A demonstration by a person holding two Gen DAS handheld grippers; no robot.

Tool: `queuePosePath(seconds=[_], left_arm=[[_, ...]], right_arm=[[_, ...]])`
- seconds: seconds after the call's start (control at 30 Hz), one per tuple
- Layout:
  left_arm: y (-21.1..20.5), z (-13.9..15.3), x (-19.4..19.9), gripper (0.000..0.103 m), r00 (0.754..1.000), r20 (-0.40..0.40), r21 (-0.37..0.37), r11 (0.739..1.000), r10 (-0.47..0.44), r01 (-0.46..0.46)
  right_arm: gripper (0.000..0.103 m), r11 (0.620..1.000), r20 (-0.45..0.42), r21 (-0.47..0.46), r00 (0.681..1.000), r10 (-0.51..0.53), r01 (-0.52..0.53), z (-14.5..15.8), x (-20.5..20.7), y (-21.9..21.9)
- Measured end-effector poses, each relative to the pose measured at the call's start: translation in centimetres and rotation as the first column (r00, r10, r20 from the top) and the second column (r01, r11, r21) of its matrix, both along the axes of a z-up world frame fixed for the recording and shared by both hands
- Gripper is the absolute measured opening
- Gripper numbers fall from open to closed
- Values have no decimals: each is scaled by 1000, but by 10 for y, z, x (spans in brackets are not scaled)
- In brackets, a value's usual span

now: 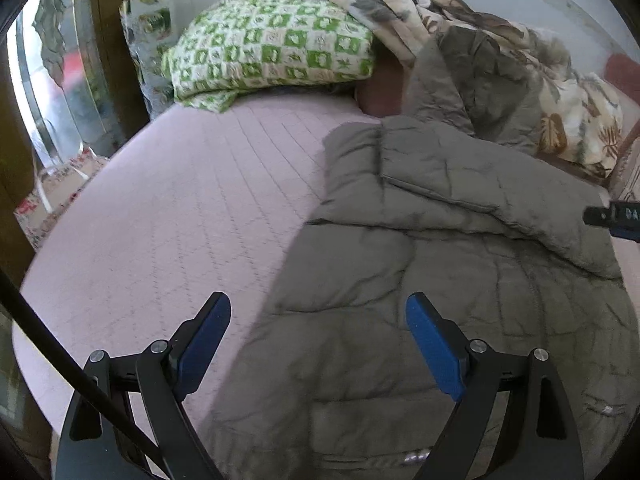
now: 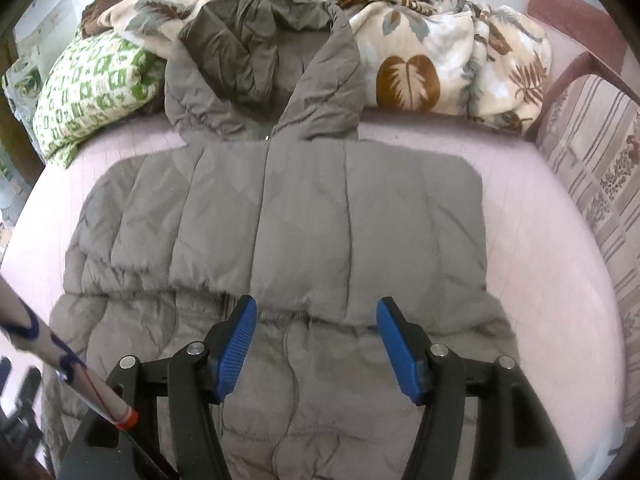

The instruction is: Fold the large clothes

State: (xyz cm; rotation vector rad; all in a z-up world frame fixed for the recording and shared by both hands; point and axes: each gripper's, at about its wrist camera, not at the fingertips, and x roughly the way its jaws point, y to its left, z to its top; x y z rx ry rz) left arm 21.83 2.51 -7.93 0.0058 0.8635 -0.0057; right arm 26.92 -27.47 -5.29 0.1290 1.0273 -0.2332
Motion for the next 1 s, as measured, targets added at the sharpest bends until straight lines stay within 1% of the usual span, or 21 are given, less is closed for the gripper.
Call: queuePosePath(seconds=[0.07, 0.17, 0.33, 0.43, 0.5, 0.57, 0.67, 0.8, 0.93, 1.0], left_arm=[[0, -3, 7, 89, 1000, -25, -33, 999, -1, 0], [2, -8, 19, 89, 998, -58, -61, 998, 4, -8], [7, -19, 31, 89, 995, -93, -68, 997, 20, -26], [10, -27, 39, 89, 992, -120, -70, 997, 30, -39], [12, -31, 43, 89, 990, -138, -78, 996, 31, -42], [14, -35, 46, 89, 988, -149, -85, 995, 35, -48], [13, -40, 50, 89, 986, -164, -83, 996, 29, -43], [13, -45, 52, 89, 985, -173, -76, 996, 24, -37], [14, -48, 55, 89, 983, -184, -85, 996, 15, -31], [14, -51, 56, 89, 981, -192, -93, 995, 16, -35]], right_arm=[[68, 1000, -1, 2, 1000, -8, 8, 0, 12, 0], [69, 1000, 1, -24, 1000, -8, 8, -1, 28, 2], [69, 1000, 15, -23, 1000, 7, -7, 4, 59, 8], [69, 1000, 32, -16, 999, 23, -22, 14, 89, 16], [70, 999, 45, -29, 998, 38, -36, 25, 110, 24], [75, 997, 61, -43, 996, 59, -56, 35, 134, 36], [78, 998, 83, -16, 994, 67, -66, 46, 166, 48], [82, 999, 117, 34, 992, 36, -40, 64, 210, 60], [92, 997, 180, 78, 984, -11, -3, 83, 248, 65], [93, 996, 186, 85, 982, -23, 7, 86, 266, 66]])
